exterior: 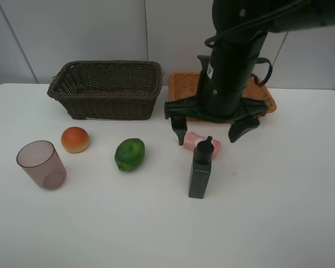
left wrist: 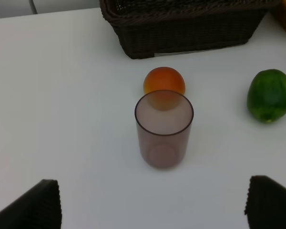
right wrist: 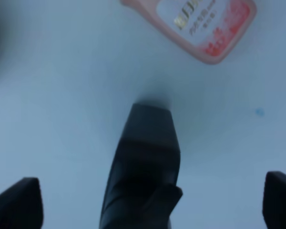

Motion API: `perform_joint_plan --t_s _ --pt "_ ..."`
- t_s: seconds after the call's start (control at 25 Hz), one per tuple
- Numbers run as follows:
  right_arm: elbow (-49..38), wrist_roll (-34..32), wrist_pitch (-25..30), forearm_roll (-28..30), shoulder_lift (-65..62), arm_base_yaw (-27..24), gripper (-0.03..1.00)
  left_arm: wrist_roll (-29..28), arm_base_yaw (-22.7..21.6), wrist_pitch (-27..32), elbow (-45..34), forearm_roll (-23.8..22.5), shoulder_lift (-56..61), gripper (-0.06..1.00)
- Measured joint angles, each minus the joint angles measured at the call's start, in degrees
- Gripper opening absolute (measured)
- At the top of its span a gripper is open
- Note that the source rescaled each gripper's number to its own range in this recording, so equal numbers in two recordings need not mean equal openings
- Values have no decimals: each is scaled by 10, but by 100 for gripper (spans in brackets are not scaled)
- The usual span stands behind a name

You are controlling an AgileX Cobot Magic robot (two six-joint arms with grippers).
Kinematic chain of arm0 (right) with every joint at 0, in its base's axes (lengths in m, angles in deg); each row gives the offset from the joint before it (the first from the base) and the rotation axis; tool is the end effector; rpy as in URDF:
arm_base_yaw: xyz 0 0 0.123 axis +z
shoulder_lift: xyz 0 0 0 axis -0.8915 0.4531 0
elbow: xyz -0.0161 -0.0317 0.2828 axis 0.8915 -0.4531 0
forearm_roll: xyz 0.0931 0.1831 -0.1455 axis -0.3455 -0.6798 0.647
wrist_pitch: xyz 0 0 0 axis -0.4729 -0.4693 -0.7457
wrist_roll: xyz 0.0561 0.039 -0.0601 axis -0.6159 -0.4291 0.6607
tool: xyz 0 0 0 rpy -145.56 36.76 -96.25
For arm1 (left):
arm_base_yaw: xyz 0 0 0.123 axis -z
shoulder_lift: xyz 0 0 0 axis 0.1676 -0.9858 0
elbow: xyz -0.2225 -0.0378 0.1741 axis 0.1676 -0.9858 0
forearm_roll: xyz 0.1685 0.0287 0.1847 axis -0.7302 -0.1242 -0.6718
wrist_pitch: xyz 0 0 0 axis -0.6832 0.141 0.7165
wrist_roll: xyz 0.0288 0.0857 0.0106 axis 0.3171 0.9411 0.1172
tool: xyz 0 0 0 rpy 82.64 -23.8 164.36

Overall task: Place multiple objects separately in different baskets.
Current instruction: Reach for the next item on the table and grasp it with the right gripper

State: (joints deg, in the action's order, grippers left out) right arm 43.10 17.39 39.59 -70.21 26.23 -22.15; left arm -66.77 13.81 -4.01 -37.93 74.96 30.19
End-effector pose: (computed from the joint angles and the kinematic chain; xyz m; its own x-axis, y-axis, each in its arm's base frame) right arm 0.2649 0.2153 0.2229 -0.9873 -0.0412 -0.1534 -0.0374 0.9989 -0.0277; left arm -0.0067 0.0011 0.2797 -0.4393 0.0530 -0.8968 0.0769 0.9968 0.0212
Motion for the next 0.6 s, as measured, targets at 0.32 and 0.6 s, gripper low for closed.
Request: perform_joint_plan --t_s 0.32,0.6 --pt "-58 -49 -71 -14 0 17 100 0 0 0 0 0 0 100" --pt "-69 -62 -85 -3 1 17 100 0 0 0 0 0 0 100"
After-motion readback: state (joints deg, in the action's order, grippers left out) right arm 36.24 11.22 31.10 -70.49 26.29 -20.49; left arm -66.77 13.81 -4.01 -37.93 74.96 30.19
